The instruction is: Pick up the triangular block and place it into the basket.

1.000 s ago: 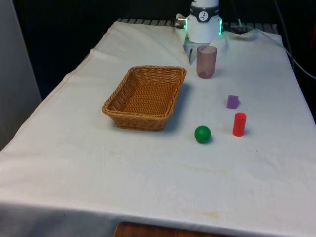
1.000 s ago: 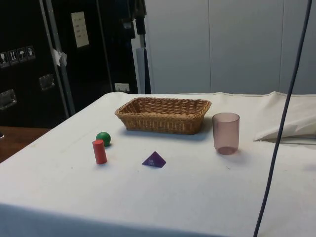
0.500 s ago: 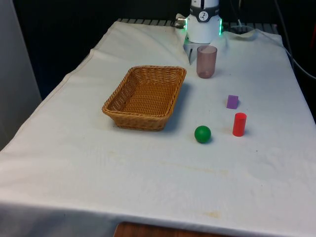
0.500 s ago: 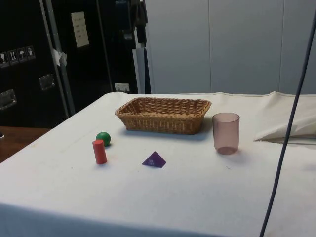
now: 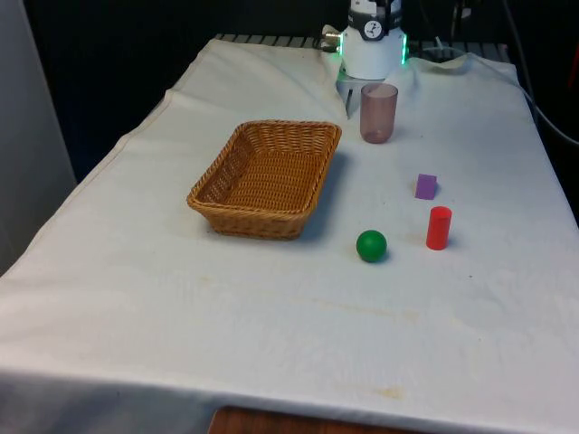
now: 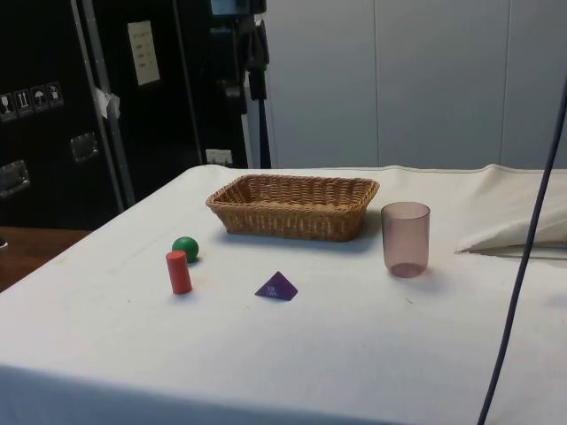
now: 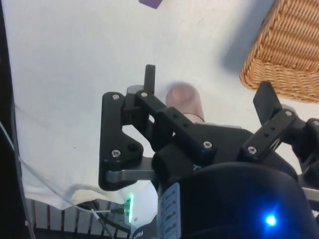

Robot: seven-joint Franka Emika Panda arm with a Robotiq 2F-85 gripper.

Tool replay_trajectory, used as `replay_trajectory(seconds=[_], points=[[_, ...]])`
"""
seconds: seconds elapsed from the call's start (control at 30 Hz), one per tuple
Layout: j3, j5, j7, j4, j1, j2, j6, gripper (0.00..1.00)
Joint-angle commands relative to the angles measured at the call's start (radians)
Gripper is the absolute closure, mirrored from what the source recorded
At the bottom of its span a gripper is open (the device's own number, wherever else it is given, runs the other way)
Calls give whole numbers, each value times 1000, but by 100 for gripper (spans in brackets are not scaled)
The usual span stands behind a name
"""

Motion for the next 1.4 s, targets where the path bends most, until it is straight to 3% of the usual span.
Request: replay_trajectory(seconds=[0.0, 0.73, 0.8, 0.87, 1.03, 1.1, 1.37], points=[[4, -7, 16, -16, 1, 1, 28, 0], [26, 0, 58, -158, 2, 41, 245, 0], [25, 1, 49, -155, 0, 41, 233, 0], [33, -2, 73, -175, 3, 52, 279, 0], [48, -2, 103, -188, 3, 72, 311, 0], [49, 1, 94, -185, 1, 72, 300, 0], [76, -3, 165, -188, 4, 115, 339, 0]])
